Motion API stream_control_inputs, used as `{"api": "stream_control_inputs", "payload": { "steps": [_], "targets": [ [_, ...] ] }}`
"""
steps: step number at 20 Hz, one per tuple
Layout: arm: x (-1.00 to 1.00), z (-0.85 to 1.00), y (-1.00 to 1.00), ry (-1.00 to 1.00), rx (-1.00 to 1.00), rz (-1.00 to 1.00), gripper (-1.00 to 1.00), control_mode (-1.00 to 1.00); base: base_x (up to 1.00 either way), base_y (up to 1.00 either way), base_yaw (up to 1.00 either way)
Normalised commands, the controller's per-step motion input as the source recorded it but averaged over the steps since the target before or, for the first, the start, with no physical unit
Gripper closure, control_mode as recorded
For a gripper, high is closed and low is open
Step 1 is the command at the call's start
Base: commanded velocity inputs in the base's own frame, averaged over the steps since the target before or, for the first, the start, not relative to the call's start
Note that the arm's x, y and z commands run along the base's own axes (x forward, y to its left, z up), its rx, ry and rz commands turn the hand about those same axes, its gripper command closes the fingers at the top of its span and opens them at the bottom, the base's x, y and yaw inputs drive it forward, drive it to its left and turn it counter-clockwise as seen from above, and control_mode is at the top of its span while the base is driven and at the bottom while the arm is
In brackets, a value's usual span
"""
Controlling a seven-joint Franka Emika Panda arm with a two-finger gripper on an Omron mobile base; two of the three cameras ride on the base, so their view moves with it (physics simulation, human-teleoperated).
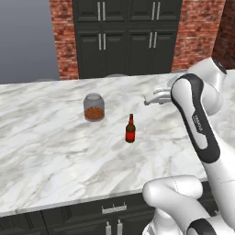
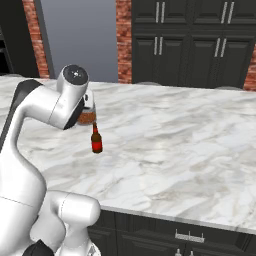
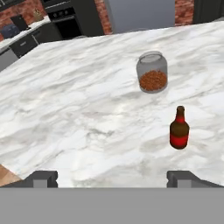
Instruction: Open the cabinet directly in front. Then move the beer and the cup to the dining counter with the jar on it.
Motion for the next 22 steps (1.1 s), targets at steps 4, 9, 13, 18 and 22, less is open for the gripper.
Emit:
{"api": "stream_control_inputs", "payload": {
  "steps": [4,9,13,18,22],
  "targets": [
    [-1.00,0.04,0.03,-0.60,-0.10,0.01,-1.00,-1.00,0.00,0.00,0.00],
    [-0.64,0.19,0.05,-0.66,-0.10,0.01,-1.00,-1.00,0.00,0.00,0.00],
    [-0.22,0.00,0.03,0.00,0.00,0.00,-1.00,-1.00,0.00,0.00,0.00],
    [0.00,0.00,0.00,0.00,0.00,0.00,-1.00,1.00,-1.00,0.10,0.46],
    [0.00,0.00,0.00,0.00,0.00,0.00,-1.00,1.00,-0.63,0.00,0.87]
  ]
}}
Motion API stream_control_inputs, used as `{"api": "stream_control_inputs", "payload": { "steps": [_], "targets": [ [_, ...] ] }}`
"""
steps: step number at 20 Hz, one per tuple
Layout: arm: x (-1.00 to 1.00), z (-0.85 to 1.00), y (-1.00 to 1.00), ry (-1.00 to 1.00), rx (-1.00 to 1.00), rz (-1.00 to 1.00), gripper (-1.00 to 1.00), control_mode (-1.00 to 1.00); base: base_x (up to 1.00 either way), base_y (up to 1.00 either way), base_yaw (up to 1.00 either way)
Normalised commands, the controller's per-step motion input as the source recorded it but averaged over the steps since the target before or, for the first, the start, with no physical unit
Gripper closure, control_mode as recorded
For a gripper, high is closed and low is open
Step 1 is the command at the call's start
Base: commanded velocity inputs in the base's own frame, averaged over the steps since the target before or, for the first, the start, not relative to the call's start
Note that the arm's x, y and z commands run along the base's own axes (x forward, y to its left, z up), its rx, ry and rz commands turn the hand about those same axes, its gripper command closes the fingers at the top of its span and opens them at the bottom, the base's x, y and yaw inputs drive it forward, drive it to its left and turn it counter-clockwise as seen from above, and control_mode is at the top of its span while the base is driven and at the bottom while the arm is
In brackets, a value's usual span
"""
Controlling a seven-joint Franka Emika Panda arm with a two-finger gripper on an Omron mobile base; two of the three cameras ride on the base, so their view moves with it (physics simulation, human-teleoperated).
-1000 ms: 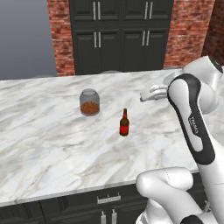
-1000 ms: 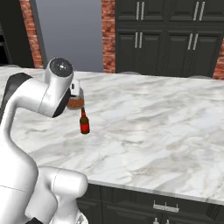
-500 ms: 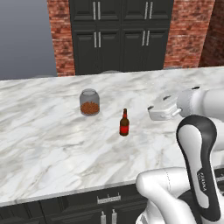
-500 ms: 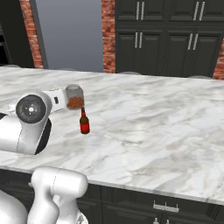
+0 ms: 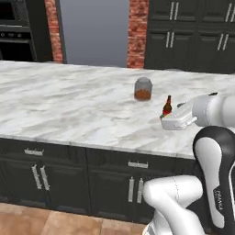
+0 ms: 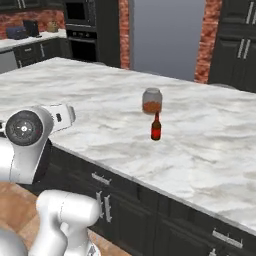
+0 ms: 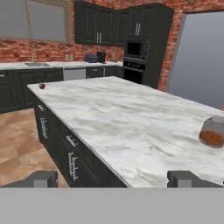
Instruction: Open the cabinet directly in front. Then move the beer and the cup to the dining counter with the jar on it.
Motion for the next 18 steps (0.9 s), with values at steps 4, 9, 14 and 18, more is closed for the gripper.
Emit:
{"api": "stream_control_inputs", "payload": {
  "steps": [4,9,14,18],
  "targets": [
    [0.00,0.00,0.00,0.00,0.00,0.00,-1.00,1.00,-0.09,0.00,1.00],
    [0.00,0.00,0.00,0.00,0.00,0.00,-1.00,1.00,-0.06,0.00,1.00],
    [0.00,0.00,0.00,0.00,0.00,0.00,-1.00,1.00,-0.03,0.00,1.00],
    [0.00,0.00,0.00,0.00,0.00,0.00,-1.00,1.00,0.72,0.06,0.53]
  ]
}}
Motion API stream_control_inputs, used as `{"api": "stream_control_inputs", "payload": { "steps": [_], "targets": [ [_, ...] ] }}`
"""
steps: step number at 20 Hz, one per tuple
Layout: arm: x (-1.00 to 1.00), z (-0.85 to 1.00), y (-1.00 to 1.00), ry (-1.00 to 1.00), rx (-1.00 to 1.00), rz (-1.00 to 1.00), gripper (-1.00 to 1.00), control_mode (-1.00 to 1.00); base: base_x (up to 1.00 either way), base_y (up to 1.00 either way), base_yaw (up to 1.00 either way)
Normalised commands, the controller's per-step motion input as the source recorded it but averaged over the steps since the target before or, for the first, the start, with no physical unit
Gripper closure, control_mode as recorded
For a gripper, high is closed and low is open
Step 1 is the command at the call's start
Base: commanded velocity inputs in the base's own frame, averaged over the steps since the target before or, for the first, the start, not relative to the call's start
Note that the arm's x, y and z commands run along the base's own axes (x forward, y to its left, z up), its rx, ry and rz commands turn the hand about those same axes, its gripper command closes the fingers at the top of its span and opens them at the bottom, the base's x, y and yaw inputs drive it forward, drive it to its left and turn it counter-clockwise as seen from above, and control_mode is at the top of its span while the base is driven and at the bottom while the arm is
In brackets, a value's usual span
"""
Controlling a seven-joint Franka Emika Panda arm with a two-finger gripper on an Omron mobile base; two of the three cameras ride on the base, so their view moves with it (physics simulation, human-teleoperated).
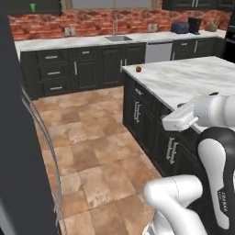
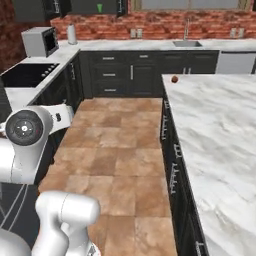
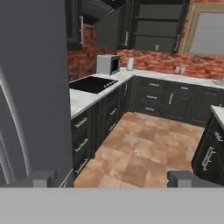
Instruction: Open the cabinet directly in front. Then move the beer and the cup to the dining counter with the jar on it.
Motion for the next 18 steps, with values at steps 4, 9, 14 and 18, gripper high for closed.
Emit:
{"api": "stream_control_inputs", "payload": {
  "steps": [4,9,14,18],
  "targets": [
    [0.00,0.00,0.00,0.00,0.00,0.00,-1.00,1.00,1.00,-0.11,0.13],
    [0.00,0.00,0.00,0.00,0.00,0.00,-1.00,1.00,1.00,-0.64,0.03],
    [0.00,0.00,0.00,0.00,0.00,0.00,-1.00,1.00,1.00,-0.57,0.00],
    [0.00,0.00,0.00,0.00,0.00,0.00,-1.00,1.00,1.00,-0.01,0.00]
  ]
}}
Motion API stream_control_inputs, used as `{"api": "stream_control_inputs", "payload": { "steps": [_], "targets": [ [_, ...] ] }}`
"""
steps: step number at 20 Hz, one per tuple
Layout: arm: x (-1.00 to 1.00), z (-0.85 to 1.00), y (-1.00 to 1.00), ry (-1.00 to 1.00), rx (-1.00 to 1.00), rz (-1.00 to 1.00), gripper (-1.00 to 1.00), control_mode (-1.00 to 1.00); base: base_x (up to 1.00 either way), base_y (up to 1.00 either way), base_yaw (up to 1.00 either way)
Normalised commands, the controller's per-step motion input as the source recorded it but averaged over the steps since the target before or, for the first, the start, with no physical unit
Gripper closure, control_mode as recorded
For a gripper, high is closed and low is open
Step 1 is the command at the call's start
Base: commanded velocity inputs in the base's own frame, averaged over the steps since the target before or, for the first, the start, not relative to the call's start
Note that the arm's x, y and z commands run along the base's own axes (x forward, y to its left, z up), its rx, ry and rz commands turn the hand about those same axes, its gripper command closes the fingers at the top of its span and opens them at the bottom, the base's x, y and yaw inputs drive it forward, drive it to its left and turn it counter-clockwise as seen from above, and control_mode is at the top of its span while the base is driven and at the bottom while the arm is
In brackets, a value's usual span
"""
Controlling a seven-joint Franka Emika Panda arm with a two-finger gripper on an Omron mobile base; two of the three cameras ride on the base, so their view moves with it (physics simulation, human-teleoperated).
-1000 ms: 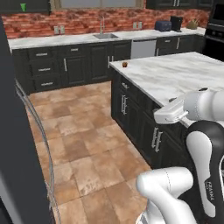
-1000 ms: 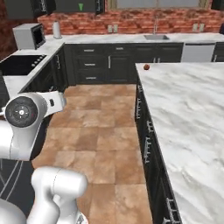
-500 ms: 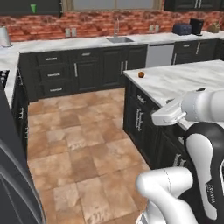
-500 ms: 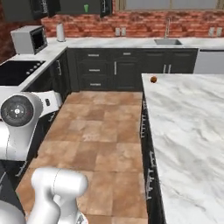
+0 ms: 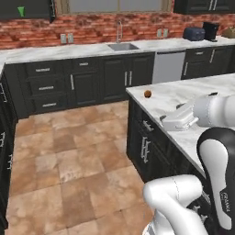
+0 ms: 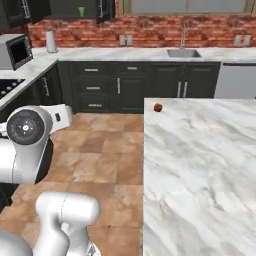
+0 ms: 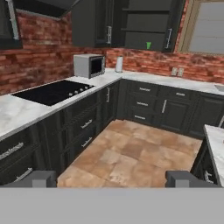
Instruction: Open the cabinet directly in front. Then move the beer and the cup to the dining counter with the jar on it.
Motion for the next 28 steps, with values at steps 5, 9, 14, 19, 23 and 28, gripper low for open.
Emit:
{"api": "stream_control_inputs", "payload": {
  "steps": [5,9,14,19,23,28],
  "targets": [
    [0.00,0.00,0.00,0.00,0.00,0.00,-1.00,1.00,1.00,0.11,0.00],
    [0.00,0.00,0.00,0.00,0.00,0.00,-1.00,1.00,1.00,0.22,0.00],
    [0.00,0.00,0.00,0.00,0.00,0.00,-1.00,1.00,1.00,0.31,0.00],
    [0.00,0.00,0.00,0.00,0.00,0.00,-1.00,1.00,1.00,0.38,0.00],
    [0.00,0.00,0.00,0.00,0.00,0.00,-1.00,1.00,1.00,0.47,0.00],
    [0.00,0.00,0.00,0.00,0.00,0.00,-1.00,1.00,1.00,0.59,0.00]
  ]
}}
